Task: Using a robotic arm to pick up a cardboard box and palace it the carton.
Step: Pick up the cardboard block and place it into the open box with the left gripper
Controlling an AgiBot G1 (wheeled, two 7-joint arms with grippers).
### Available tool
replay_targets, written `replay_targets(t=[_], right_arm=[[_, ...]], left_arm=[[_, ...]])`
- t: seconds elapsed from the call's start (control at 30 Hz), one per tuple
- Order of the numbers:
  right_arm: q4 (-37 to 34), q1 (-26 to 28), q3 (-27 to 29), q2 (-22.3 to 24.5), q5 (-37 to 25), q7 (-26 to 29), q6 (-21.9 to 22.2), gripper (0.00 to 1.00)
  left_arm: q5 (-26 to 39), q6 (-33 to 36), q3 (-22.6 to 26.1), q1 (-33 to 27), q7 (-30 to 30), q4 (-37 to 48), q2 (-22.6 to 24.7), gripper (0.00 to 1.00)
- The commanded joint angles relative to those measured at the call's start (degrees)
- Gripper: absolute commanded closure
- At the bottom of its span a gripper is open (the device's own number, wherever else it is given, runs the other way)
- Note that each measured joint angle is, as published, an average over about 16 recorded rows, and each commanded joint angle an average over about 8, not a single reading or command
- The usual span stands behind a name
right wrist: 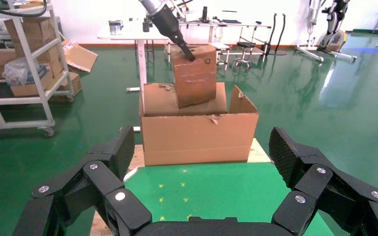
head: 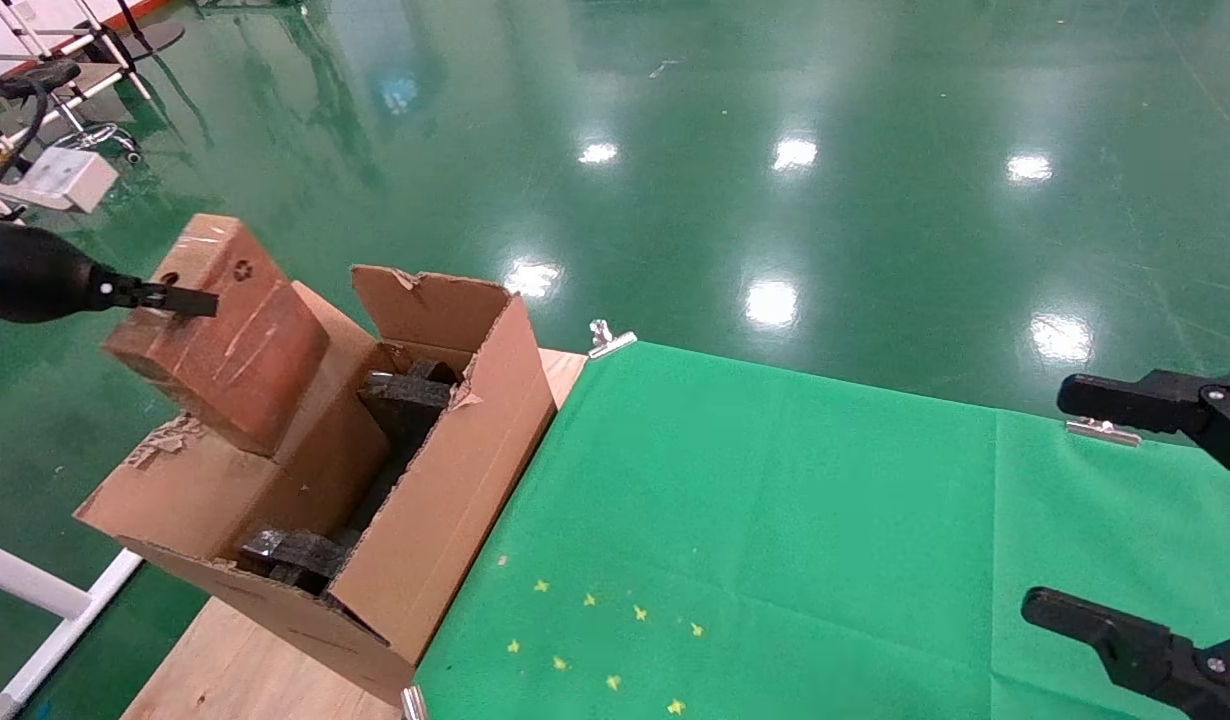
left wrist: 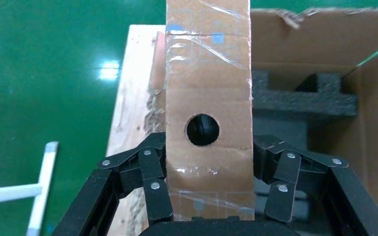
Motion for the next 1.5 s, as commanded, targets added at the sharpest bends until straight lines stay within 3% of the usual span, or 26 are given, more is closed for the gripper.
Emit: replay_targets(t=[0.03,0.63,1.5], right_arm=[[0.0,0.0,0.0,0.0,0.0,0.0,0.0,0.0],[0.0,0.0,0.0,0.0,0.0,0.0,0.0,0.0],[0.0,0.0,0.0,0.0,0.0,0.0,0.0,0.0]], left_arm=[[-0.88,-0.07,-0.61,0.63,0.06,0.04,0.2,1.0],[-0.34,3.22,-0.24,3.57,-0.18,1.4,-0.82,1.0],[-4.26,-6.08,-3.1,16.76,-2.7,1.78,1.47,1.0]])
